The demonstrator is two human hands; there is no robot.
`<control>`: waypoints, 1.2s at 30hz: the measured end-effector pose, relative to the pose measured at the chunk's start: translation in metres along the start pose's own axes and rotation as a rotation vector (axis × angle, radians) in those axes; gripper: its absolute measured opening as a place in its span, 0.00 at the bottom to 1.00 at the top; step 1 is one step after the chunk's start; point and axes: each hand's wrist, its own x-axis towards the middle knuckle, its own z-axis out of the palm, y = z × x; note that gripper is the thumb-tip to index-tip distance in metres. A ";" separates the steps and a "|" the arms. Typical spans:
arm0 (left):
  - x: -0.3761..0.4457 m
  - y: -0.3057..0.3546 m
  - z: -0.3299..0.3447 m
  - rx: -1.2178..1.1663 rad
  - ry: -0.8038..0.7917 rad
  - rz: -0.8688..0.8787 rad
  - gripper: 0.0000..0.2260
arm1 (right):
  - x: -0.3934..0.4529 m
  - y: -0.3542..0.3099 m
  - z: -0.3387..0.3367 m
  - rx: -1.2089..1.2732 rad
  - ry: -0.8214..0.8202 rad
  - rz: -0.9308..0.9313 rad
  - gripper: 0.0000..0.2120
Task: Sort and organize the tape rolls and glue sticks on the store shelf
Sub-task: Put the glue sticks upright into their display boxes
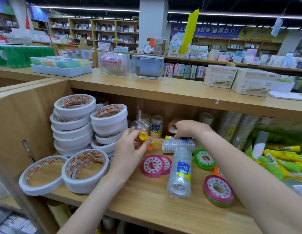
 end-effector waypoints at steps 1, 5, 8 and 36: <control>0.000 0.000 -0.001 -0.035 0.007 -0.002 0.06 | -0.003 0.000 -0.001 0.040 0.039 -0.009 0.12; -0.003 0.006 -0.007 -0.105 0.021 0.034 0.05 | -0.038 0.006 -0.007 0.194 0.408 -0.166 0.09; -0.005 0.019 -0.007 -0.176 0.010 0.071 0.06 | -0.086 0.023 0.005 0.279 0.587 -0.297 0.10; -0.011 0.162 0.218 0.087 -0.339 0.273 0.13 | -0.168 0.284 0.011 0.064 0.468 -0.195 0.16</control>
